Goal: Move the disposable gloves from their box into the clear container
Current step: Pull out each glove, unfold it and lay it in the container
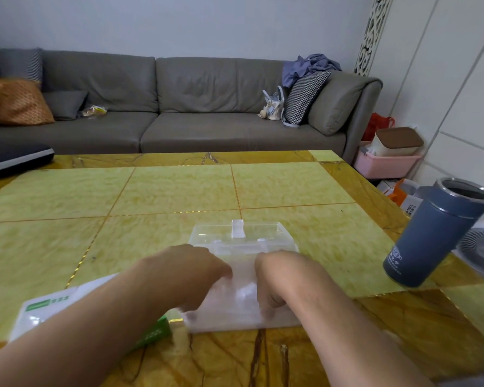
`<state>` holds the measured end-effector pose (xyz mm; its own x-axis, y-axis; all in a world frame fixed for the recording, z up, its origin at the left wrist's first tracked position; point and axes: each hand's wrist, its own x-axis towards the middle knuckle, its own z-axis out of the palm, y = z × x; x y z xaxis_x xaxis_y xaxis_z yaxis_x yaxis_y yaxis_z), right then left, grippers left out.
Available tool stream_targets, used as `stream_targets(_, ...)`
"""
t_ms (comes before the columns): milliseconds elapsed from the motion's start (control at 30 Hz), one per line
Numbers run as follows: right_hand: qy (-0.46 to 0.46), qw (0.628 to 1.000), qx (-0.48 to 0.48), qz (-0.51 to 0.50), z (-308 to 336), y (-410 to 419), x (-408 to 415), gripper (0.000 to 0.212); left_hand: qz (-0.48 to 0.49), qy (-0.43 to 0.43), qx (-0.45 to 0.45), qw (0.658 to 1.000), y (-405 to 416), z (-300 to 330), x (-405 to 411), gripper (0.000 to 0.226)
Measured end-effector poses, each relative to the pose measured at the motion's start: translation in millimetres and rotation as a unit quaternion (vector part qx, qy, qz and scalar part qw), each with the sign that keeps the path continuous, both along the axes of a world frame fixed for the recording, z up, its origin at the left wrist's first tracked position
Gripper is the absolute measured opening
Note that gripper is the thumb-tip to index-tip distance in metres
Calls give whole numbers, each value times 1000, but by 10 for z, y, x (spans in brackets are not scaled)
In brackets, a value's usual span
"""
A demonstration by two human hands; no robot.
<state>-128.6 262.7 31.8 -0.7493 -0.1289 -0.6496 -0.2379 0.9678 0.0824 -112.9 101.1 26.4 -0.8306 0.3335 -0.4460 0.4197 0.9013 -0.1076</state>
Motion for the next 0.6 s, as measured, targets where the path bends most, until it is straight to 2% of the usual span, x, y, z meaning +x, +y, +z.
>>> stream_targets(200,29,999,-19,-18,9,11,70,47,-9,18,-43,999,159,61,61,71)
stream_targets(233,32,999,-25,-21,17,18,81,42,-4,15,-37,999,151,48,42,71)
stream_targets(300,42,998,-44,-29,1,32,89,17,3,6,-23,1000,88,48,43,74)
stream_targets(333,56,997,-52,-32,3,32,98,5,11,-2,-8,1000,49,82,68,75)
stream_targets(467,112,988,-86,-56,29,64,177,20,47,-24,97,994,-167,225,217,66)
stream_targets(600,193,971,-124,-66,139,82,323,25,73,107,225,966,-379,217,462,57)
